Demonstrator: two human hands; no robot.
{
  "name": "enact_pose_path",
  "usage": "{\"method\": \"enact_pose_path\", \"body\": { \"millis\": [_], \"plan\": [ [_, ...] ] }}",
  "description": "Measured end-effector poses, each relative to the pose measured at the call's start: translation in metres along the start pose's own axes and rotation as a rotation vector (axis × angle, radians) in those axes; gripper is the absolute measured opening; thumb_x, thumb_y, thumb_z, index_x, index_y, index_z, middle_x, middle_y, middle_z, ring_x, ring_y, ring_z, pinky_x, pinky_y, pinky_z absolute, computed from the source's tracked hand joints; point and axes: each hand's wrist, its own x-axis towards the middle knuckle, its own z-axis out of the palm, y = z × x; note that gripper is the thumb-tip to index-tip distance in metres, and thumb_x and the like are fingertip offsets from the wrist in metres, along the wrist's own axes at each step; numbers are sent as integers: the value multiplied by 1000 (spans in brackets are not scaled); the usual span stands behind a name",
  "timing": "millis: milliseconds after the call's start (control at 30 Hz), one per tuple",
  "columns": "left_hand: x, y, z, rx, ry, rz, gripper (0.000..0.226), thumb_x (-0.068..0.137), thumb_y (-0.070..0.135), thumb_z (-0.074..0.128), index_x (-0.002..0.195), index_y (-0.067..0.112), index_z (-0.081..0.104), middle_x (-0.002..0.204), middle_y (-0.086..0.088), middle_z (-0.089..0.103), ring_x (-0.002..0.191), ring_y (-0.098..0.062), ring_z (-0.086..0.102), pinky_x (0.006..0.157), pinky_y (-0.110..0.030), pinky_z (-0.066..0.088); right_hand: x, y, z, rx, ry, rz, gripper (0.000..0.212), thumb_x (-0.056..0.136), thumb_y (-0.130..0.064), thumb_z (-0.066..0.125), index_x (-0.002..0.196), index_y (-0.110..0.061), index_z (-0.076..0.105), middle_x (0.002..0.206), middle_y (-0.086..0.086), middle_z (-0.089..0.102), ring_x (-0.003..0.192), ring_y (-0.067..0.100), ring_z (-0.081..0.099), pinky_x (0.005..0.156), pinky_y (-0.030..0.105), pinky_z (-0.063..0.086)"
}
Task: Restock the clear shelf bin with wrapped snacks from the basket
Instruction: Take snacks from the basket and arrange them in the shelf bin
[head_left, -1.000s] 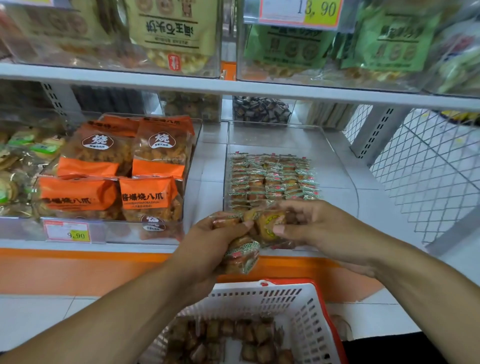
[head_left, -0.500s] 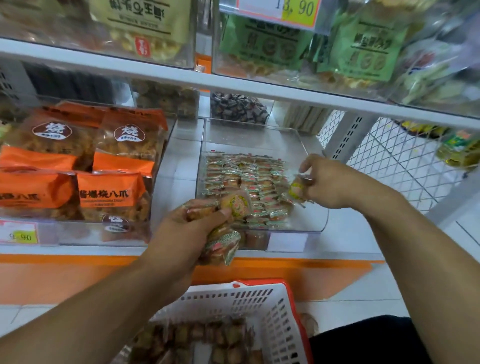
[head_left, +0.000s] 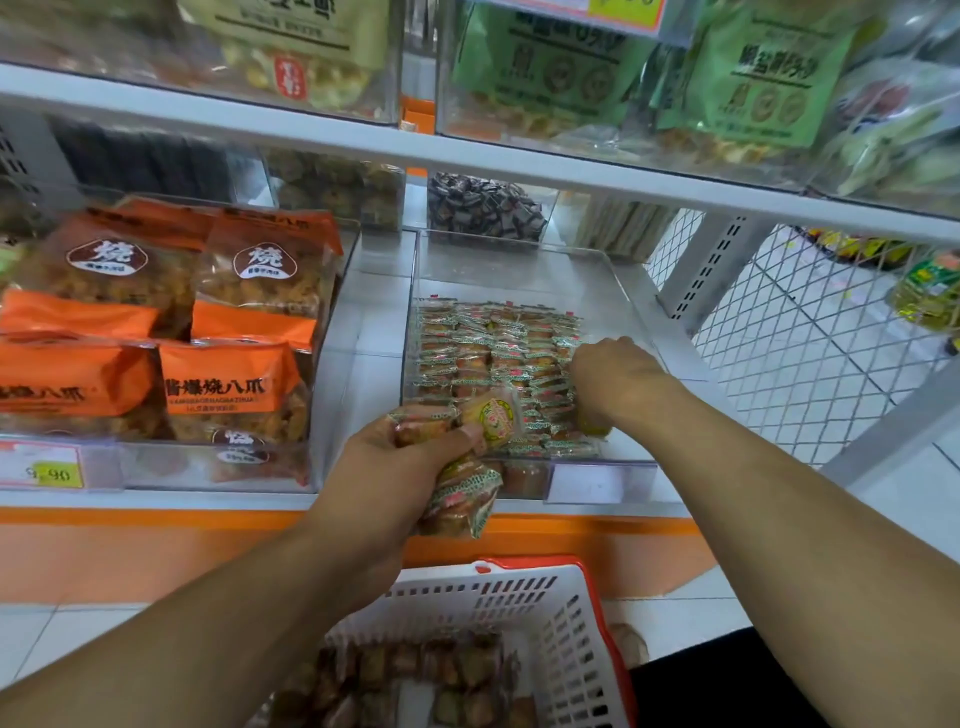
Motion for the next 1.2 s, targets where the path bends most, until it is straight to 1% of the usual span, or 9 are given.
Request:
{"method": "enact_pose_path", "body": {
  "millis": [233, 433, 633, 733, 833, 933, 1067, 1133, 1200],
  "plan": [
    [-2, 1, -3, 13, -21, -20, 32, 83, 17, 78, 114, 13, 70, 99, -11, 79, 86, -30, 77, 63, -33, 59, -2, 1, -2, 46, -12, 30, 19, 80, -10, 69, 80, -11, 50, 68, 3, 44, 75, 23, 51, 66, 27, 43],
    [-3, 1, -3, 13, -16, -35, 32, 82, 18, 80, 112, 14, 71, 97, -10, 79, 84, -27, 77, 63, -33, 59, -3, -1, 7, 114, -4, -11, 27, 84, 0, 64, 110, -5, 63, 111, 14, 65, 100, 30, 64, 71, 29, 43],
    [-3, 4, -5, 5, -24, -38, 40, 78, 21, 81, 115, 14, 69, 99, -11, 79, 86, -28, 77, 67, -35, 58, -3, -5, 25, 204, -3, -29, 55, 87, 7, 55, 139, -4, 41, 130, 21, 46, 114, 38, 56, 89, 38, 48],
    [-3, 6, -5, -15, -44, -39, 35, 80, 20, 80, 113, 13, 70, 99, -12, 78, 83, -28, 77, 62, -32, 58, -15, 2, 4, 164, -26, -44, 55, 85, 6, 61, 136, -5, 45, 130, 18, 45, 111, 35, 58, 81, 35, 45],
    [-3, 7, -4, -30, -57, -35, 30, 83, 18, 78, 112, 11, 71, 99, -14, 78, 82, -28, 77, 60, -30, 58, -40, 9, -28, 667, 4, -160, 27, 94, -16, 65, 121, -16, 61, 119, 13, 62, 91, 28, 67, 74, 32, 46],
    [-3, 9, -3, -13, -71, 2, 27, 85, 19, 76, 110, 11, 72, 100, -14, 78, 85, -28, 76, 62, -31, 59, -79, 2, -36, 1441, -419, -380, 34, 83, -37, 74, 113, -23, 68, 107, 8, 72, 78, 27, 72, 68, 36, 58],
    [-4, 6, -1, 67, -1, 84, 26, 86, 27, 76, 107, 14, 74, 98, -9, 79, 88, -27, 77, 73, -38, 60, -95, -18, -19, 1425, -137, -337, 20, 86, -13, 73, 103, -13, 64, 89, 13, 72, 75, 28, 65, 78, 52, 58],
    [-5, 5, -1, 86, 66, 150, 23, 87, 31, 76, 103, 15, 75, 93, -7, 79, 84, -24, 77, 69, -38, 62, -97, -13, -23, 1480, -30, -274, 20, 86, -17, 75, 102, -10, 65, 91, 17, 72, 79, 25, 65, 70, 42, 59],
    [-6, 6, -2, 78, 150, 230, 18, 88, 32, 75, 100, 18, 74, 90, -5, 79, 80, -22, 78, 63, -38, 62, -103, -5, -30, 1714, -159, -260, 40, 77, -24, 80, 110, -5, 68, 95, 10, 74, 84, 19, 65, 67, 31, 59]
  ]
}}
